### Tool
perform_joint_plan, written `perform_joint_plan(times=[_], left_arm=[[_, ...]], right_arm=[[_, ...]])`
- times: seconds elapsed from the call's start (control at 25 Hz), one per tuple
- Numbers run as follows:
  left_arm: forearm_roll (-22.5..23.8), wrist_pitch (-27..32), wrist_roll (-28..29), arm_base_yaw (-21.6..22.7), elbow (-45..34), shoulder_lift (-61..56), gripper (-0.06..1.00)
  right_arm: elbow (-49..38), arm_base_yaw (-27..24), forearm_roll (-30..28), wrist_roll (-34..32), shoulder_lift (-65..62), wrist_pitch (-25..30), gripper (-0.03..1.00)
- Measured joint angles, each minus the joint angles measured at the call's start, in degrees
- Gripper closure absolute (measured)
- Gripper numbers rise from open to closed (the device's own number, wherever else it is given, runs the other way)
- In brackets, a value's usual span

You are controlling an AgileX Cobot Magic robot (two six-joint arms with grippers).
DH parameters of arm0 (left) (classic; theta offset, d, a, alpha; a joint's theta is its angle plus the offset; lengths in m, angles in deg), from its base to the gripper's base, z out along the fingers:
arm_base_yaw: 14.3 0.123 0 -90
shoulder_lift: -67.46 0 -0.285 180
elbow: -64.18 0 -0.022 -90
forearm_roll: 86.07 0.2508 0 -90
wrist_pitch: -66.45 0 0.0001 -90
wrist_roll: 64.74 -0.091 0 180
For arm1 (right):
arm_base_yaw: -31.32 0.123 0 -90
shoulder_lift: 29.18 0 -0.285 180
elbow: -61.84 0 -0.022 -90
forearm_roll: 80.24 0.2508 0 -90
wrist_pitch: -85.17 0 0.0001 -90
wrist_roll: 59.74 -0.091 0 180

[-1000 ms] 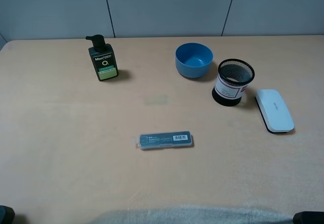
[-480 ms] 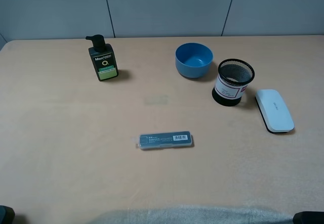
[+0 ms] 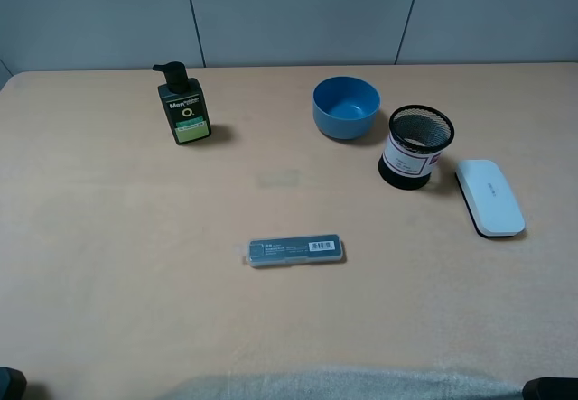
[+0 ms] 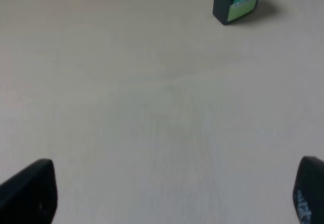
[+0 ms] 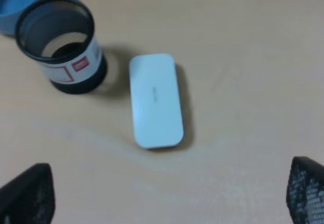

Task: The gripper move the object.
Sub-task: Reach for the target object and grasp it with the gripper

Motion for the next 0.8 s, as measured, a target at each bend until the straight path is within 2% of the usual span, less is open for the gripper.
perform_joint_plan(times=[0.56, 0.8], left_arm=[[0.0, 0.0, 0.0, 0.0, 0.0, 0.0, 0.0], [0.0, 0.0, 0.0, 0.0, 0.0, 0.0, 0.0]], right_arm=[[0.5, 0.0, 3.4, 0.0, 20.5, 0.1, 0.27], [0.5, 0.0, 3.8, 2.3, 27.8, -1.7, 0.27]])
